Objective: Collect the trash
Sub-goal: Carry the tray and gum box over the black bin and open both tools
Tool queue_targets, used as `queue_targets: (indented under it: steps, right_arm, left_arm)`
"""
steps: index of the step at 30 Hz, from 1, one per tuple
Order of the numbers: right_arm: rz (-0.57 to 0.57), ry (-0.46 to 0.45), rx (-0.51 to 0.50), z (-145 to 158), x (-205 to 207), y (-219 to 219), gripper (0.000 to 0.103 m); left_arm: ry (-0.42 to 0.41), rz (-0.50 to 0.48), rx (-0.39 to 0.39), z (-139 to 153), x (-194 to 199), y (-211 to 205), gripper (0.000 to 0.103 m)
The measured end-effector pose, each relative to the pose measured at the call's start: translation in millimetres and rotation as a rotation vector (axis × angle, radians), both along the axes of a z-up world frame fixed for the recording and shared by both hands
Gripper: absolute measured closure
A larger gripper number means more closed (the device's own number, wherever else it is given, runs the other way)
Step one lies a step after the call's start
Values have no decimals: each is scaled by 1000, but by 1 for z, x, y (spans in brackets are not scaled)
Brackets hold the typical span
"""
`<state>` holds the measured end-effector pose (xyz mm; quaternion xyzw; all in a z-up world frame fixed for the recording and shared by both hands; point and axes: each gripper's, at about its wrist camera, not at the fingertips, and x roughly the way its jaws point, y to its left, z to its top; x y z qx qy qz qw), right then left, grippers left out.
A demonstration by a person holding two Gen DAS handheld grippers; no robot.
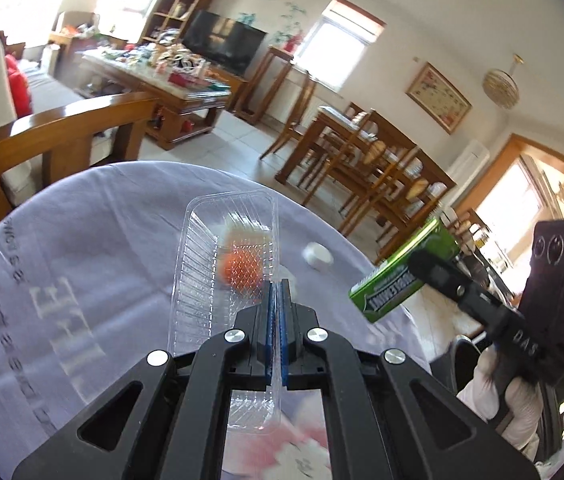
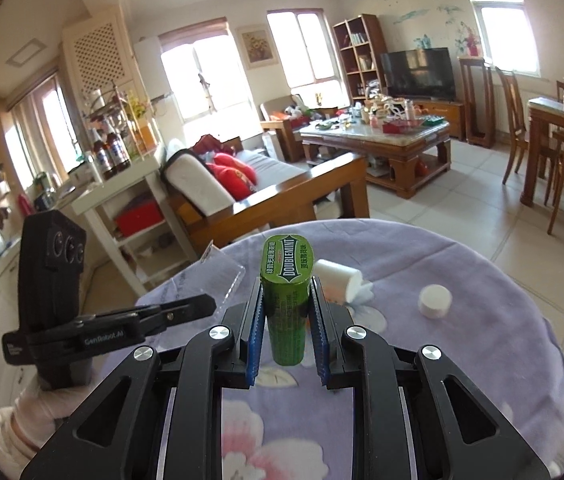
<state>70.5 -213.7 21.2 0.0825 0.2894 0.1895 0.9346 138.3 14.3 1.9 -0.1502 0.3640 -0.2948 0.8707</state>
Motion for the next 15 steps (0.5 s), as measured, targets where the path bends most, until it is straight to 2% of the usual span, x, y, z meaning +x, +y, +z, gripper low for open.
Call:
queue_targets:
  steps: [15]
  right_arm:
    - [-152, -2, 35, -5, -126, -101, 81]
  left_arm:
    - [-88, -191, 63, 10, -80, -103, 99]
